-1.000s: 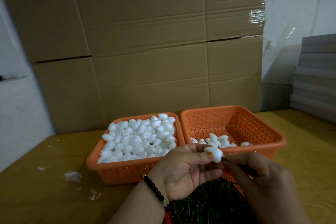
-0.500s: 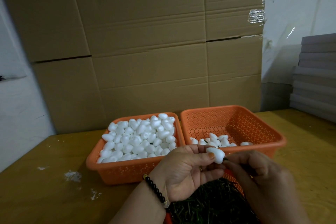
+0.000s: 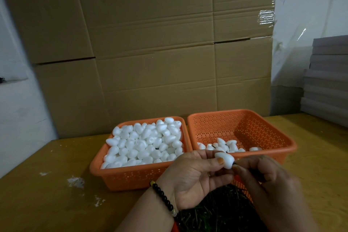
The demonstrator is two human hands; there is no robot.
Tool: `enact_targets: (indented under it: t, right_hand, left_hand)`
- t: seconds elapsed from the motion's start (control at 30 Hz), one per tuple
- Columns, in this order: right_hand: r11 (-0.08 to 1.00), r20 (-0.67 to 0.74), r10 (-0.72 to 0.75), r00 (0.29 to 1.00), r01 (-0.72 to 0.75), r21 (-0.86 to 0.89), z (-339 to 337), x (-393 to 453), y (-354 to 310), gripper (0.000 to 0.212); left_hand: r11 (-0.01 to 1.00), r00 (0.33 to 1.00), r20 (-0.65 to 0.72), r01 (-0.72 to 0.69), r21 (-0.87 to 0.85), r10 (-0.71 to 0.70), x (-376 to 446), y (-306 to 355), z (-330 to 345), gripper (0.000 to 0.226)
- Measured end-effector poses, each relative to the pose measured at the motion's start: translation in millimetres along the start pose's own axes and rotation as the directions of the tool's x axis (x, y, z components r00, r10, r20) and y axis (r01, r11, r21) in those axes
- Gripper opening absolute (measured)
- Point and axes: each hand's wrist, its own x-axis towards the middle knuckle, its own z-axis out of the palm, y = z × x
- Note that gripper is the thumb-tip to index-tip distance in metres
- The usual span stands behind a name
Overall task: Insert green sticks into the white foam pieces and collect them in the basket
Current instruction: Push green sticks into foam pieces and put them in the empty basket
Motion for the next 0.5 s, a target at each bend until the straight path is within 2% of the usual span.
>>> enact_targets:
  t: [0.23,0.37,0.5]
  right_hand:
    - [0.999,0.016,0.005,1.0,-0.006,0.046,1.1,0.7,-0.3,0.01]
    - [0.996,0.043,0.034,0.998,-0.038,0.085,0.8,1.1,-2.4,0.026]
    - [0.984,0.068,0.113,0.991,-0.122,0.131,-0.5,0.9,-4.6,0.031]
  left_hand:
    - [1.0,1.0,-0.01,-0.001,-0.013,0.0,0.6,-0.2,0.2,0.031]
    - [0.999,1.0,-0.004,0.0,-0.037,0.0,0.9,1.5,-2.5,0.032]
    - [0.998,1.0,0.01,-0.011,-0.061,0.012,1.5,1.1,-5.7,0.037]
